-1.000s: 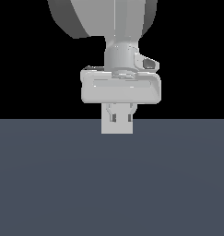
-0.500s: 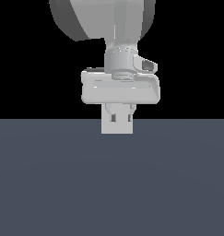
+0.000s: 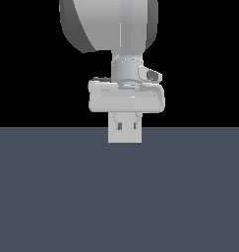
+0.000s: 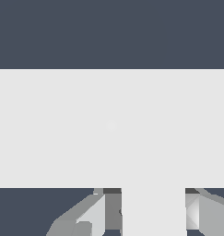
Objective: Plug the charger into the wall socket.
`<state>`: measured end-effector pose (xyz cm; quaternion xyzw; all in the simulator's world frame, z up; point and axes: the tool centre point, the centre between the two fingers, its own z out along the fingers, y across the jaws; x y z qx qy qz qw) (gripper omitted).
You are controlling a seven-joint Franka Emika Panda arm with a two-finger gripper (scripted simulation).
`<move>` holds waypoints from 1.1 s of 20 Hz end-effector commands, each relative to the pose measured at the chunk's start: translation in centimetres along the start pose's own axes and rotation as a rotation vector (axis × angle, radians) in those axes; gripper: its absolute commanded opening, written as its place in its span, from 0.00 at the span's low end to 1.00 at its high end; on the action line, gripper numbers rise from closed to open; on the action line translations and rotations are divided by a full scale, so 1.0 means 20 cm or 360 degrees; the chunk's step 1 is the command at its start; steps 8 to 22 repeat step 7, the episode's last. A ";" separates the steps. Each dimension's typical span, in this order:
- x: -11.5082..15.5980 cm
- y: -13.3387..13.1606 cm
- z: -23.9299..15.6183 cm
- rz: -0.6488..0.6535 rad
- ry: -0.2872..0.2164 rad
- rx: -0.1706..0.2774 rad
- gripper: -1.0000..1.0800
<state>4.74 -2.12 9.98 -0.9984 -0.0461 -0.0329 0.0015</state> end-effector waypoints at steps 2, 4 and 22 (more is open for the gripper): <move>0.04 0.00 0.00 0.0000 0.0000 0.0000 0.00; 0.05 0.00 0.00 0.0000 0.0000 0.0000 0.00; 0.06 0.00 0.00 0.0000 0.0000 0.0000 0.00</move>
